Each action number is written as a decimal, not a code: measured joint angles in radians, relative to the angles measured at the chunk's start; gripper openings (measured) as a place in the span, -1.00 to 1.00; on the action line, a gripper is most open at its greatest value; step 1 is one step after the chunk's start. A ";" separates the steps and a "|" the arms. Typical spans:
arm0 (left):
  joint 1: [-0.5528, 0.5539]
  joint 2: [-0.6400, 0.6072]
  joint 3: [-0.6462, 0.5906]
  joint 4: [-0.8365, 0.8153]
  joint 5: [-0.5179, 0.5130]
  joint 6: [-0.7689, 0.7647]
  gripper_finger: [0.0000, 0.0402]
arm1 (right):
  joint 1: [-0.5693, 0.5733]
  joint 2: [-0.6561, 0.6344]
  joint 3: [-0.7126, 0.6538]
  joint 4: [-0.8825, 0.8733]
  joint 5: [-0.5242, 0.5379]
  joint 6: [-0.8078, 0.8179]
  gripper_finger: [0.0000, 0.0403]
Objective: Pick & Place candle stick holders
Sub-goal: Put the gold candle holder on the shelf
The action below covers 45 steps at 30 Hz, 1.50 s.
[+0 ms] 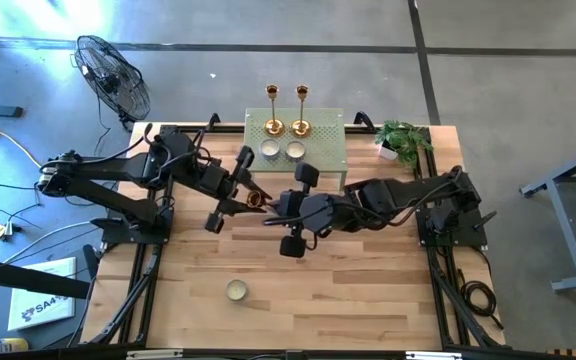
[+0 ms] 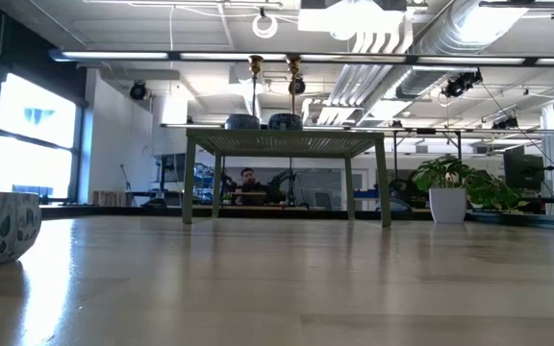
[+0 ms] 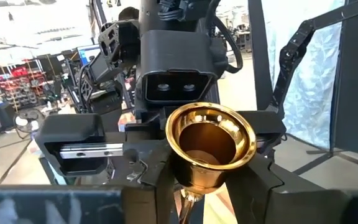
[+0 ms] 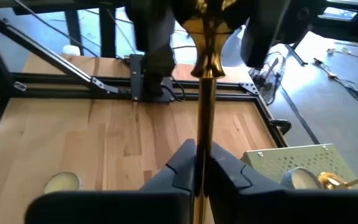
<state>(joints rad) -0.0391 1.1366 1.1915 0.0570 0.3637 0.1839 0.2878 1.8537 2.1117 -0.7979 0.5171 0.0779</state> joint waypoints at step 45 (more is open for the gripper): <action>0.000 -0.107 0.336 -1.121 -0.426 -0.214 -0.30 | -0.042 -0.404 0.001 -0.267 0.513 0.037 -0.96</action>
<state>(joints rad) -0.0395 1.0295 1.5276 -1.0637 -0.0618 -0.0299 0.2462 1.4496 2.1124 -1.0645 1.0304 0.1149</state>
